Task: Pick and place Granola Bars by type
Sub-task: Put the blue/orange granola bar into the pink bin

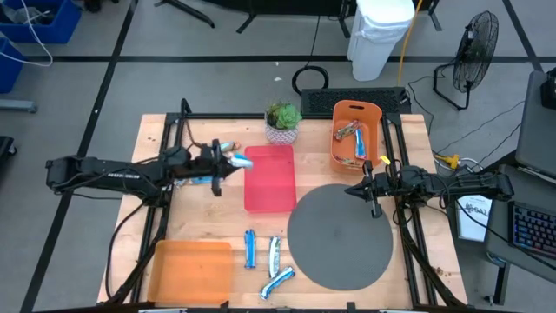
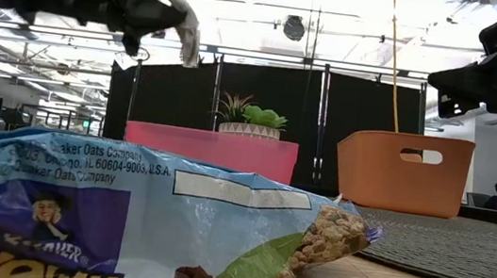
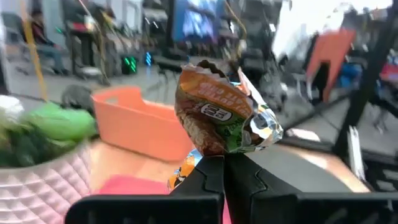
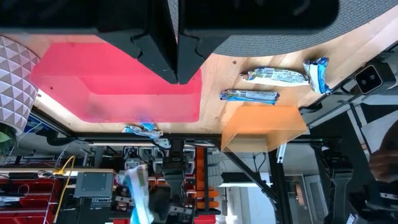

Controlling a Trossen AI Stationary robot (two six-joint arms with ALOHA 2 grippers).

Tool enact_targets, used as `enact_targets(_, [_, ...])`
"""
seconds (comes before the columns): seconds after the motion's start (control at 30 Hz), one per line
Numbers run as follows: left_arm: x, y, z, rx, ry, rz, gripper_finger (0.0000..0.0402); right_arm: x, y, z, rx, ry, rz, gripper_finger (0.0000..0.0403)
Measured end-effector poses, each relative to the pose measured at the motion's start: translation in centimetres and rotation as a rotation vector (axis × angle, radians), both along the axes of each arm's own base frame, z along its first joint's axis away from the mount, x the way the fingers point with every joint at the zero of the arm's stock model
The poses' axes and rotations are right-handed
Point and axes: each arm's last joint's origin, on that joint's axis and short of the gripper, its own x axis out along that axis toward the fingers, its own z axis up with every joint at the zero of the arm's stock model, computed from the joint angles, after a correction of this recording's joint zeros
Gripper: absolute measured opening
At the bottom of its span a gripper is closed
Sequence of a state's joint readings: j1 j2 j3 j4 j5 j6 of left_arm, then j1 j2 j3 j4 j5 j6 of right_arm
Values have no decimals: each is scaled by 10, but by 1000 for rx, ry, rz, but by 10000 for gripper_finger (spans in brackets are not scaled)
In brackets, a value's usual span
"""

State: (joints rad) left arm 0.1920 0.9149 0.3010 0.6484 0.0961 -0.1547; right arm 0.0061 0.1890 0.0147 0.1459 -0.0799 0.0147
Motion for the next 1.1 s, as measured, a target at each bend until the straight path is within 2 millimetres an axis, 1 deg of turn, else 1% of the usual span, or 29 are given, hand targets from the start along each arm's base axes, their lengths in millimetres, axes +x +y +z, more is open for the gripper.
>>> enact_targets(0.1, [16,4,11,-18,108,7,3,0,0,0,0,0,0,0])
enact_targets(0.3, [61,15,37,-13,463,67,2,0,0,0,0,0,0,0])
enact_targets(0.37, [77,18,39,6,564,79,2,0,0,0,0,0,0,0])
enact_targets(0.47, [99,24,33,38,701,91,2,0,0,0,0,0,0,0])
enact_targets(0.53, [113,30,27,51,761,99,2,0,0,0,0,0,0,0])
enact_targets(0.67, [136,46,5,27,864,121,2,0,0,0,0,0,0,0])
enact_targets(0.77, [148,54,-11,10,914,131,1,0,0,0,0,1,0,0])
enact_targets(0.83, [153,58,-19,3,943,134,1,0,0,0,0,0,0,0])
enact_targets(0.93, [154,63,-30,-15,1010,138,1,0,0,0,0,0,0,0])
enact_targets(1.1, [151,72,-38,-26,1071,196,2,0,0,0,0,-1,0,0])
